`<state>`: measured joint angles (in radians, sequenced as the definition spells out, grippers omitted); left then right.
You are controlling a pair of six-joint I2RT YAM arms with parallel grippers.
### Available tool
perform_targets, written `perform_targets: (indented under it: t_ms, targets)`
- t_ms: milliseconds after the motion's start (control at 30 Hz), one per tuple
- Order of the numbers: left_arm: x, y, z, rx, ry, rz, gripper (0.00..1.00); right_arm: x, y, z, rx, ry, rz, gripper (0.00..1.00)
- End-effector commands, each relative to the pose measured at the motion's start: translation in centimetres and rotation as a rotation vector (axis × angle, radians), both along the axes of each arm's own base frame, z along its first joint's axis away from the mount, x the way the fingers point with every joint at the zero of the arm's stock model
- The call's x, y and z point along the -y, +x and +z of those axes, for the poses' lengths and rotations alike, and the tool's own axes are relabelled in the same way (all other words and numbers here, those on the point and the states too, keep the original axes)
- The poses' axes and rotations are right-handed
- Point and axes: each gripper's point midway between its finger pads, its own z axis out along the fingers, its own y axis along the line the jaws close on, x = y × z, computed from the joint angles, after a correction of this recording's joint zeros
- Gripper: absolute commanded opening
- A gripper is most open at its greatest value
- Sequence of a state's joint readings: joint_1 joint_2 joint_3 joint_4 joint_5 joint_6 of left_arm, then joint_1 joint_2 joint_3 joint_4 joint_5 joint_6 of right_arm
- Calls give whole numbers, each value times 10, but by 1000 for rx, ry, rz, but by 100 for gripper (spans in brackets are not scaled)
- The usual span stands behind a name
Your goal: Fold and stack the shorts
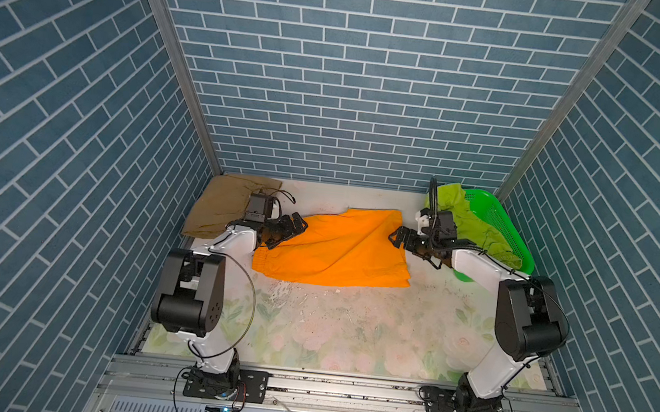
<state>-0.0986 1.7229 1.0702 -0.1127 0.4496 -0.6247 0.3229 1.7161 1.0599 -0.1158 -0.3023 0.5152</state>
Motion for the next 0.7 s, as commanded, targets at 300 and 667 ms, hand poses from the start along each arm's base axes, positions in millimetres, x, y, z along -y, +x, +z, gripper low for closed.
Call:
perform_targets:
  t_ms: [300, 667]
  targets:
    - [-1, 36, -30, -12, 43, 24, 100, 31, -54, -51, -87, -88, -33, 66]
    - [-9, 30, -60, -70, 55, 44, 100, 35, -68, -53, -96, -100, -31, 0]
